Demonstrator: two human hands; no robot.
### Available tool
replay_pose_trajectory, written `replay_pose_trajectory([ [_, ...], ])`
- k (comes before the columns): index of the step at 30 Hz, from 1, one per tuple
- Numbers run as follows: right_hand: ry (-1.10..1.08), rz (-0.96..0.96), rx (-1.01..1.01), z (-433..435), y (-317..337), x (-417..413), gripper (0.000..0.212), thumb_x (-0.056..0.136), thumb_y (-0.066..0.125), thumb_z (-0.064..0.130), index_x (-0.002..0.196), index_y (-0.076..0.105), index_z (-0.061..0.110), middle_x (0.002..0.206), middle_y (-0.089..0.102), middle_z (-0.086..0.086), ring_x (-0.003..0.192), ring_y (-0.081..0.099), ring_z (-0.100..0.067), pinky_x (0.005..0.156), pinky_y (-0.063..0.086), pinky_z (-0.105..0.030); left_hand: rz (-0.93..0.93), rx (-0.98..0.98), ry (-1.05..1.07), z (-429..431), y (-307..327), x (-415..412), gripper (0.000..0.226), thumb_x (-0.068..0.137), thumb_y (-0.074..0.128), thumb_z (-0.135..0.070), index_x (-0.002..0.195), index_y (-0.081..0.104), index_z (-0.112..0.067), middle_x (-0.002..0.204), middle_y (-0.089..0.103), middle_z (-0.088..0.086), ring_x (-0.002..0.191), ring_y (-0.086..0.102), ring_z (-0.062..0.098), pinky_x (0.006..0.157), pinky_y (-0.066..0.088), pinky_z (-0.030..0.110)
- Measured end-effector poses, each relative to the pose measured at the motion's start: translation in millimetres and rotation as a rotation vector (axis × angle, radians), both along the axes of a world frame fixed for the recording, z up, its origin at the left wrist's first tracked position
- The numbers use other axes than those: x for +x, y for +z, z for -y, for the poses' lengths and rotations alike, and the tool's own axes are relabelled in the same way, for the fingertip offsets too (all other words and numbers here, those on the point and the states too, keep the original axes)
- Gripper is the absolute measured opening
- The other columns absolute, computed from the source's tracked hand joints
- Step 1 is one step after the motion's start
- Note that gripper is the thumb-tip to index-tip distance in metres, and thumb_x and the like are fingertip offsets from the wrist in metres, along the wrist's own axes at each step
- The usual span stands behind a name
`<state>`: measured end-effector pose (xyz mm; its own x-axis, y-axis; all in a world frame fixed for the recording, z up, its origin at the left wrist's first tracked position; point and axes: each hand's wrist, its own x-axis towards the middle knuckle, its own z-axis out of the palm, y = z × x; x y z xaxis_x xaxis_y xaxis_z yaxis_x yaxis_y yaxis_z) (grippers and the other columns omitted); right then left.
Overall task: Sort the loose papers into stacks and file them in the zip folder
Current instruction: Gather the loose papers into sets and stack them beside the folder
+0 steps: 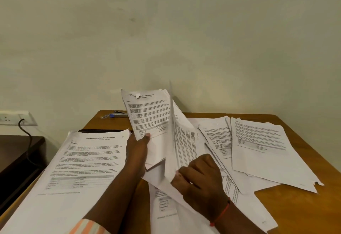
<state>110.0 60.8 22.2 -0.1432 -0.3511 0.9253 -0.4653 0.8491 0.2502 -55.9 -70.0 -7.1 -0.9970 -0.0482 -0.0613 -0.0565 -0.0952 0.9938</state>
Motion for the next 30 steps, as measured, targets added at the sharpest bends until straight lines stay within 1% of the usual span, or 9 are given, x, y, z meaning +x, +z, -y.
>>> replay_pose_trajectory([
  [5, 0.017, -0.007, -0.038, -1, 10, 0, 0.008, 0.100, 0.053, 0.018, 0.093, 0.051, 0.016, 0.097, 0.052, 0.002, 0.078, 0.050, -0.017, 0.068, 0.034, -0.027, 0.000, 0.062, 0.025, -1, 1, 0, 0.041, 0.101, 0.062, -0.019, 0.141, 0.052, -0.024, 0.119, 0.064, -0.006, 0.089, 0.062, 0.008, 0.064, 0.046, 0.025],
  [11, 0.047, 0.057, -0.152, -5, 26, 0, 0.028, 0.109, 0.035, 0.020, 0.081, 0.036, 0.024, 0.079, 0.029, 0.004, 0.061, 0.028, -0.012, 0.062, 0.011, -0.022, -0.001, 0.086, 0.024, -1, 0, 0, 0.039, 0.102, 0.061, -0.018, 0.139, 0.051, -0.025, 0.117, 0.062, -0.006, 0.084, 0.059, 0.005, 0.062, 0.045, 0.025],
  [14, -0.061, 0.263, -0.050, -30, -1, -17, 0.011, 0.098, 0.055, 0.012, 0.099, 0.058, 0.023, 0.092, 0.053, 0.009, 0.066, 0.048, -0.009, 0.057, 0.026, -0.017, 0.009, 0.110, -0.007, -1, 3, 1, 0.037, 0.100, 0.063, -0.018, 0.134, 0.053, -0.028, 0.114, 0.065, -0.005, 0.088, 0.064, 0.011, 0.067, 0.050, 0.030],
  [16, -0.106, 0.421, -0.211, -47, -17, -25, 0.019, 0.093, 0.059, 0.011, 0.109, 0.066, 0.018, 0.099, 0.069, 0.005, 0.072, 0.063, -0.011, 0.059, 0.049, -0.021, 0.007, 0.110, -0.006, 1, 5, 3, 0.028, 0.100, 0.062, -0.016, 0.126, 0.056, -0.027, 0.106, 0.067, -0.006, 0.092, 0.067, 0.018, 0.068, 0.052, 0.031],
  [19, -0.085, 0.487, -0.658, -56, -19, -29, 0.016, 0.096, 0.053, 0.017, 0.098, 0.068, 0.018, 0.084, 0.070, 0.009, 0.073, 0.063, -0.004, 0.058, 0.046, -0.013, 0.083, 0.098, -0.072, 5, 0, 5, 0.026, 0.102, 0.050, 0.001, 0.125, 0.061, -0.008, 0.113, 0.065, 0.008, 0.101, 0.066, 0.028, 0.075, 0.057, 0.034],
  [21, -0.036, 0.543, -0.970, -61, -18, -32, 0.016, 0.096, 0.057, 0.029, 0.090, 0.069, 0.021, 0.076, 0.069, 0.013, 0.072, 0.064, -0.006, 0.059, 0.047, -0.014, 0.120, 0.119, -0.115, 7, 0, 11, 0.021, 0.100, 0.050, 0.009, 0.105, 0.062, -0.007, 0.104, 0.064, 0.011, 0.087, 0.063, 0.023, 0.061, 0.059, 0.027],
  [23, -0.013, 0.633, -1.184, -67, -19, -37, 0.010, 0.091, 0.073, 0.030, 0.088, 0.070, 0.020, 0.081, 0.071, 0.014, 0.079, 0.067, -0.005, 0.065, 0.054, -0.017, 0.093, 0.184, -0.084, 6, 0, 15, 0.005, 0.099, 0.062, -0.008, 0.097, 0.061, -0.013, 0.098, 0.068, 0.017, 0.084, 0.066, 0.030, 0.064, 0.062, 0.033],
  [26, -0.106, 0.716, -1.293, -72, -25, -40, 0.025, 0.079, 0.085, 0.017, 0.096, 0.066, 0.019, 0.095, 0.071, 0.012, 0.088, 0.067, 0.000, 0.071, 0.052, -0.013, -0.011, 0.229, -0.114, 3, 6, 19, 0.040, 0.082, 0.080, -0.039, 0.112, 0.065, -0.017, 0.106, 0.074, 0.019, 0.094, 0.072, 0.038, 0.082, 0.061, 0.054],
  [30, -0.106, 0.771, -1.372, -75, -30, -42, 0.039, 0.081, 0.081, 0.008, 0.110, 0.058, 0.022, 0.104, 0.069, 0.011, 0.098, 0.064, -0.001, 0.084, 0.054, -0.024, -0.024, 0.197, -0.103, 3, 5, 17, 0.054, 0.070, 0.087, -0.045, 0.115, 0.064, -0.023, 0.100, 0.076, 0.011, 0.087, 0.074, 0.032, 0.068, 0.062, 0.044],
])
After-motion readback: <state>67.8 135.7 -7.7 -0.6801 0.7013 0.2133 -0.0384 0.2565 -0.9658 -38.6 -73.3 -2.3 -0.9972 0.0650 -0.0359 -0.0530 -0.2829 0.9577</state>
